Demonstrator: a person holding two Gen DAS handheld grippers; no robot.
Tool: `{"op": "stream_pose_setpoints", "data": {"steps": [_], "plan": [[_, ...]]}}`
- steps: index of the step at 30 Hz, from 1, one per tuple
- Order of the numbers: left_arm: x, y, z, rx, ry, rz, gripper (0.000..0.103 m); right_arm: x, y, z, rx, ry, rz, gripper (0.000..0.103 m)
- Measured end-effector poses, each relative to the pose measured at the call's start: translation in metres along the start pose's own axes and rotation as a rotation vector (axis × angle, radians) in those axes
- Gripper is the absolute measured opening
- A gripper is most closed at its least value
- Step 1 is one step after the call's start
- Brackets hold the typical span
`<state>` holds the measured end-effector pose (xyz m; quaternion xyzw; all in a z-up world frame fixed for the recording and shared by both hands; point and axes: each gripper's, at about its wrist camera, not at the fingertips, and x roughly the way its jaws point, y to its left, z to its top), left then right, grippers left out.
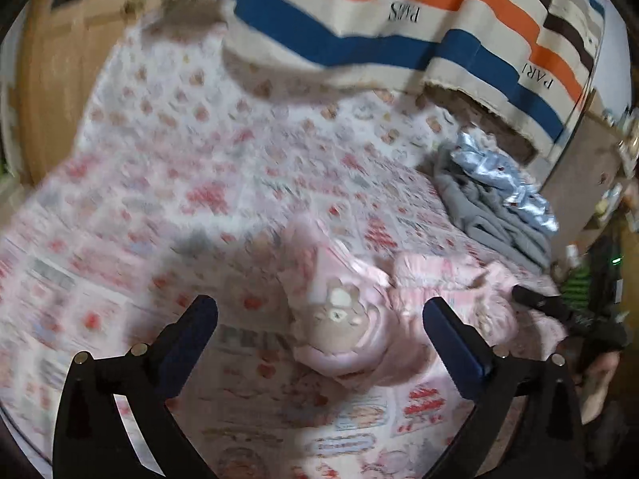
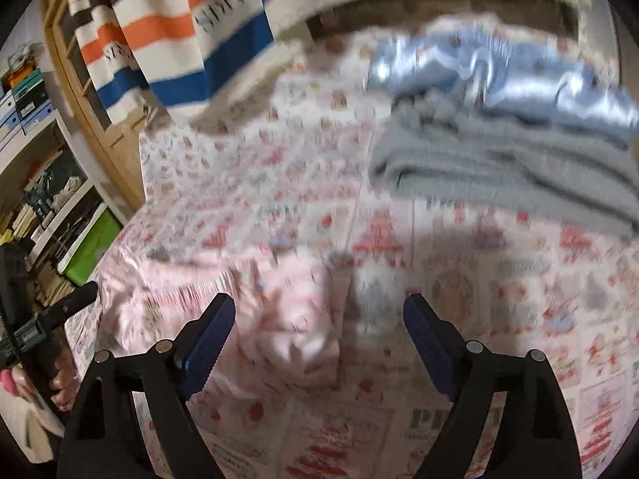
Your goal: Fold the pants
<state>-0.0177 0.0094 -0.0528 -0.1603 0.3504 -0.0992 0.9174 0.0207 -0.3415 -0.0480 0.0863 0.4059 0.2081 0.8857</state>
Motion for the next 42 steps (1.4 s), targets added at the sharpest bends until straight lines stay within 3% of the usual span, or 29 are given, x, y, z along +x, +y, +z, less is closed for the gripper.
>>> {"op": "stream_pose_setpoints", "data": {"steps": [2,7,11,16,22,26,27,30,33,37,42], "plan": [[0.008,0.001,-0.003,-0.027,0.027,-0.064,0.102,0.001,0.0,-0.002,0.0,-0.005,0.029,0.087],[0.016,-0.006,-0.004,-0.029,0.045,-0.099,0.099,0.007,0.008,-0.003,-0.023,0.01,0.041,0.087],[0.02,-0.01,-0.004,-0.012,0.037,-0.082,0.079,0.015,0.015,-0.004,-0.047,0.02,0.009,0.087],[0.023,-0.013,-0.005,0.008,0.035,-0.087,0.078,0.019,0.02,-0.004,-0.06,0.012,0.004,0.087],[0.03,-0.025,-0.005,0.059,0.044,-0.048,0.078,0.025,0.028,-0.003,-0.058,0.02,0.082,0.086],[0.034,-0.035,-0.007,0.12,0.055,-0.014,0.059,0.027,0.037,-0.004,-0.083,0.025,0.08,0.07],[0.033,-0.036,-0.007,0.121,0.053,-0.026,0.05,0.027,0.037,-0.004,-0.085,0.02,0.077,0.064],[0.031,-0.041,-0.008,0.156,0.04,-0.028,0.037,0.027,0.041,-0.006,-0.101,0.009,0.07,0.045],[0.028,-0.049,-0.009,0.207,0.018,-0.01,0.031,0.025,0.043,-0.007,-0.123,-0.002,0.054,0.027],[0.018,-0.055,-0.008,0.261,-0.029,-0.007,0.024,0.017,0.048,-0.007,-0.156,-0.036,0.037,0.019],[0.003,-0.069,0.0,0.324,-0.092,-0.004,0.022,-0.001,0.051,-0.002,-0.16,-0.106,0.036,0.018]]}}
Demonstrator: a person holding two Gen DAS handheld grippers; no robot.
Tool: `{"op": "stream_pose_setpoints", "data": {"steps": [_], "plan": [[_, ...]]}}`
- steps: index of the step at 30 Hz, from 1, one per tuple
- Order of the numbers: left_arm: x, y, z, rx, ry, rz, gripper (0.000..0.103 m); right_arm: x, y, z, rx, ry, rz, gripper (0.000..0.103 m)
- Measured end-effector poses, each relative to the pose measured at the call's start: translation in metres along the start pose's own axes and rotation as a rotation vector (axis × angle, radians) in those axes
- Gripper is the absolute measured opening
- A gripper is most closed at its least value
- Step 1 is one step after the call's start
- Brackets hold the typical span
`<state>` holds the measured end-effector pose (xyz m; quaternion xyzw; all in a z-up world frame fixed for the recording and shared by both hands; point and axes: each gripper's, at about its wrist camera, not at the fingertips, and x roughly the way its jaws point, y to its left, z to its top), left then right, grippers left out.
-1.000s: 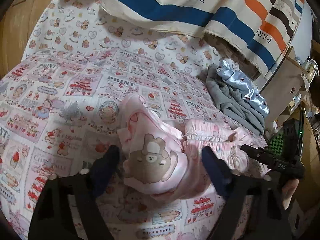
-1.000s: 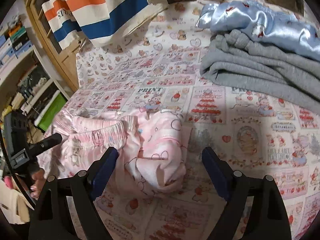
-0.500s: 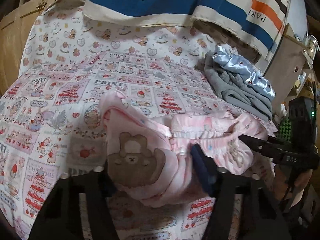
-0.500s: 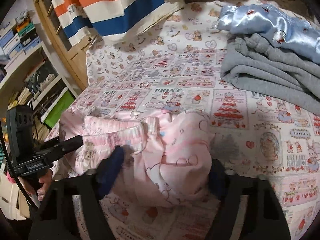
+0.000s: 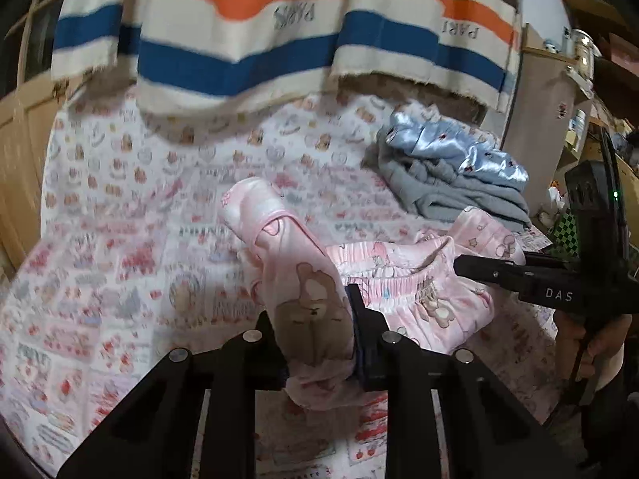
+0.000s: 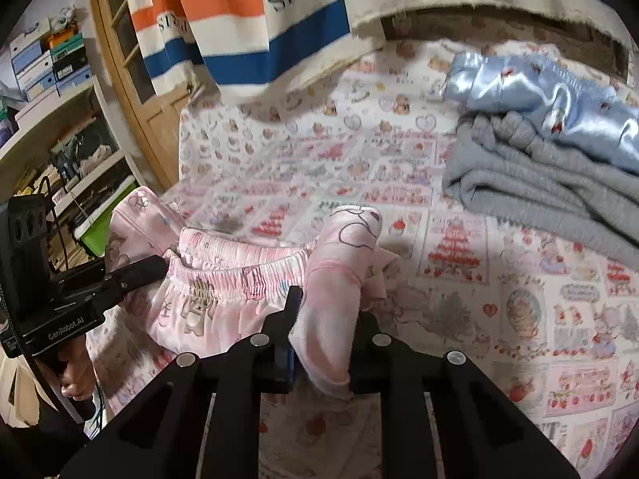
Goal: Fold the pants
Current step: 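Lift the folded pink pants with both grippers and carry them onto the satin stack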
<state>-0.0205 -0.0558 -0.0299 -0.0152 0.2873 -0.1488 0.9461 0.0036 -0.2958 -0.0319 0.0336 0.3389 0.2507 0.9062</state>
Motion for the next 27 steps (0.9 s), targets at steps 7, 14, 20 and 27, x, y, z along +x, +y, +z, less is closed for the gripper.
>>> {"op": "stream_pose_setpoints", "data": {"steps": [7,14,20,27], "plan": [[-0.01,-0.015,0.038,0.051,-0.09,-0.012,0.022,-0.036,0.002,0.025,-0.026,-0.118,-0.039,0.018],[0.001,-0.05,0.114,0.11,-0.231,-0.102,0.022,-0.086,-0.026,0.076,-0.016,-0.29,-0.171,0.018],[0.04,-0.107,0.187,0.169,-0.337,-0.174,0.022,-0.126,-0.079,0.132,0.046,-0.423,-0.314,0.017],[0.091,-0.17,0.23,0.196,-0.353,-0.228,0.022,-0.146,-0.152,0.166,0.152,-0.504,-0.439,0.017]]}}
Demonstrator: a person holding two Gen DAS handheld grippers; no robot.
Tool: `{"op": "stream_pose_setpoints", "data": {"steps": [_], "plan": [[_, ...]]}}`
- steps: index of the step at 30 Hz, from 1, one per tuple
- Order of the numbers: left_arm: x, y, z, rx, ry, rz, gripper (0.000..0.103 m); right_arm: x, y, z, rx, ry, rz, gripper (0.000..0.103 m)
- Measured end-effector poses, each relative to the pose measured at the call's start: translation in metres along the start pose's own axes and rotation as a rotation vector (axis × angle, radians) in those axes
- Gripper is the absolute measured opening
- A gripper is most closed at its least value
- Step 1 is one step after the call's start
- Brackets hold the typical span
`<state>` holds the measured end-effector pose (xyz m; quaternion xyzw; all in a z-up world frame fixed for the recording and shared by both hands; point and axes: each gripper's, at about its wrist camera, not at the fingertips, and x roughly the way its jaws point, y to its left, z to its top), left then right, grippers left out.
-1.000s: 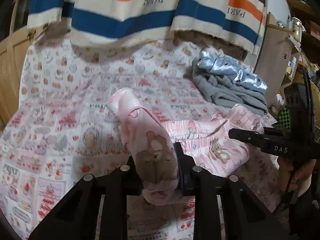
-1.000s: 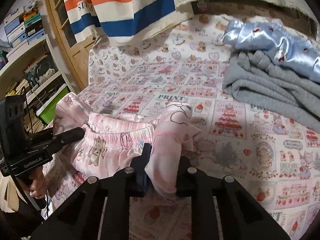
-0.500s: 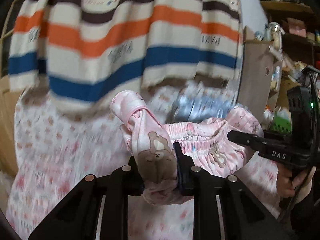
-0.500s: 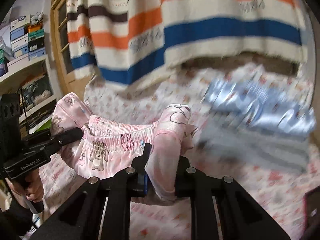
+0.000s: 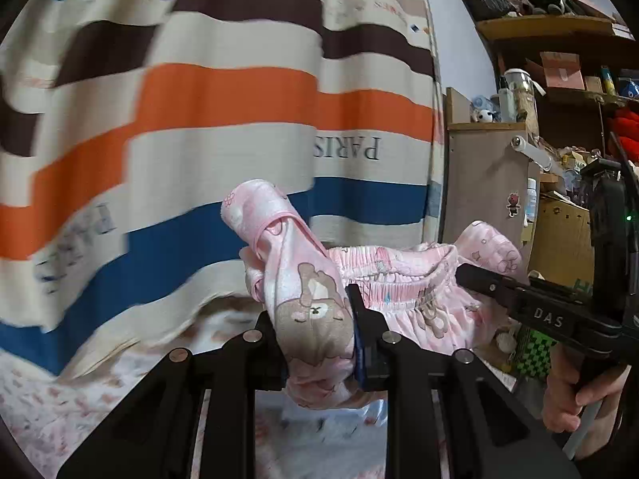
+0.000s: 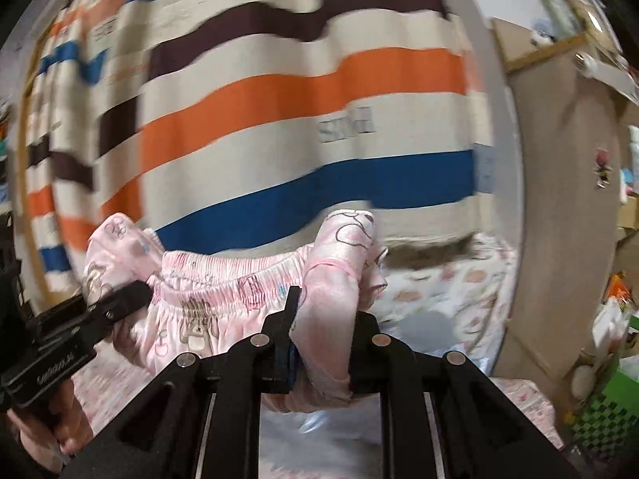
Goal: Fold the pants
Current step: 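Lift the folded pink pants with both grippers and carry them onto the satin stack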
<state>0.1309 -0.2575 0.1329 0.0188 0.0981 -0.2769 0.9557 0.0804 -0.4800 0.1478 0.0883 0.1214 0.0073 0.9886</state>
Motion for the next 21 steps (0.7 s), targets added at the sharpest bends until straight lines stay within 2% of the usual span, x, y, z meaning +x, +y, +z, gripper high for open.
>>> {"op": "stream_pose_setpoints", "data": {"steps": [4,7,11,15,21], "plan": [[0.038,-0.016,-0.005,0.022,0.015,-0.016,0.022,0.027,-0.034,-0.001,0.057,0.008,-0.062,0.017],[0.067,-0.017,-0.018,-0.011,0.076,-0.031,0.022,0.047,-0.05,-0.01,0.066,0.041,-0.102,0.017],[0.098,-0.013,-0.045,-0.016,0.118,-0.047,0.023,0.076,-0.06,-0.031,0.03,0.131,-0.148,0.018],[0.127,-0.001,-0.072,-0.058,0.23,-0.028,0.024,0.105,-0.073,-0.053,0.076,0.277,-0.153,0.018],[0.133,0.002,-0.094,-0.029,0.282,-0.021,0.035,0.124,-0.075,-0.069,0.036,0.348,-0.186,0.023]]}}
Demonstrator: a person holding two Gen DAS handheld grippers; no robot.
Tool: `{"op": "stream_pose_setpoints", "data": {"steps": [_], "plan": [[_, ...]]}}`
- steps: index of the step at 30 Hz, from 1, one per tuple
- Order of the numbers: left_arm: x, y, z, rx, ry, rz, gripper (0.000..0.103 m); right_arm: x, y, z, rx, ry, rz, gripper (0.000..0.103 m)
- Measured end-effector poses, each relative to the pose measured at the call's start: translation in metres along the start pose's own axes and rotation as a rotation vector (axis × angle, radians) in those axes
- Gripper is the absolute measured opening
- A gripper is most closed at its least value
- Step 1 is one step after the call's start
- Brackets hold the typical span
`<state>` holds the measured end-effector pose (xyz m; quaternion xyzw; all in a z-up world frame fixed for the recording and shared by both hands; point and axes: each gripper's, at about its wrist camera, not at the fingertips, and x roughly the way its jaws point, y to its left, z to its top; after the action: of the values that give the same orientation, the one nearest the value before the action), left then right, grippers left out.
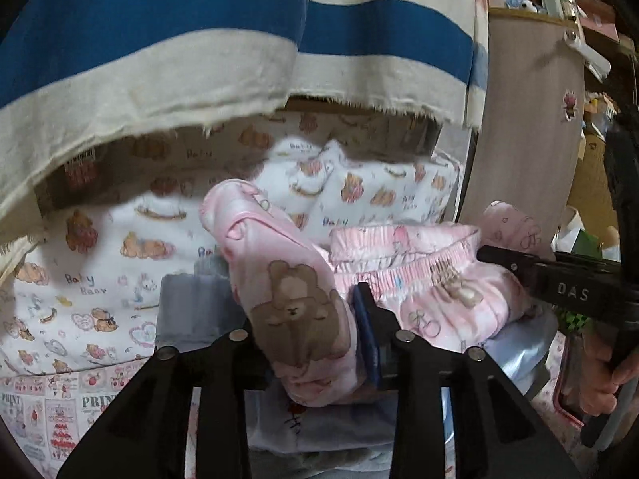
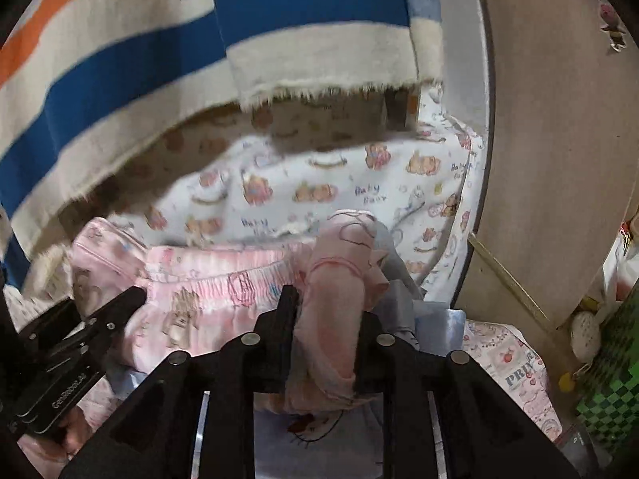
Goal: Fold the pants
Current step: 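Lift the folded pink pants with both grippers and carry them onto the satin stack, then lower the pants onto the blue satin and open both grippers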
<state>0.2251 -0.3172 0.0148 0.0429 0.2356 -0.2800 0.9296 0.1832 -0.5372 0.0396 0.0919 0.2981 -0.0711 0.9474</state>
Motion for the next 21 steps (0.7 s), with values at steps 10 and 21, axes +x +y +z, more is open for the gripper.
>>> {"op": "stream_pose_setpoints", "data": {"steps": [10,21], "plan": [[0.003,-0.007,-0.001,0.076,-0.016,0.062,0.045,0.004,0.003,-0.001,-0.017,0.007,-0.025,0.029],[-0.069,0.004,0.012,0.075,-0.237,0.209,0.083,-0.035,0.013,0.007,-0.069,-0.179,-0.022,0.09]]}}
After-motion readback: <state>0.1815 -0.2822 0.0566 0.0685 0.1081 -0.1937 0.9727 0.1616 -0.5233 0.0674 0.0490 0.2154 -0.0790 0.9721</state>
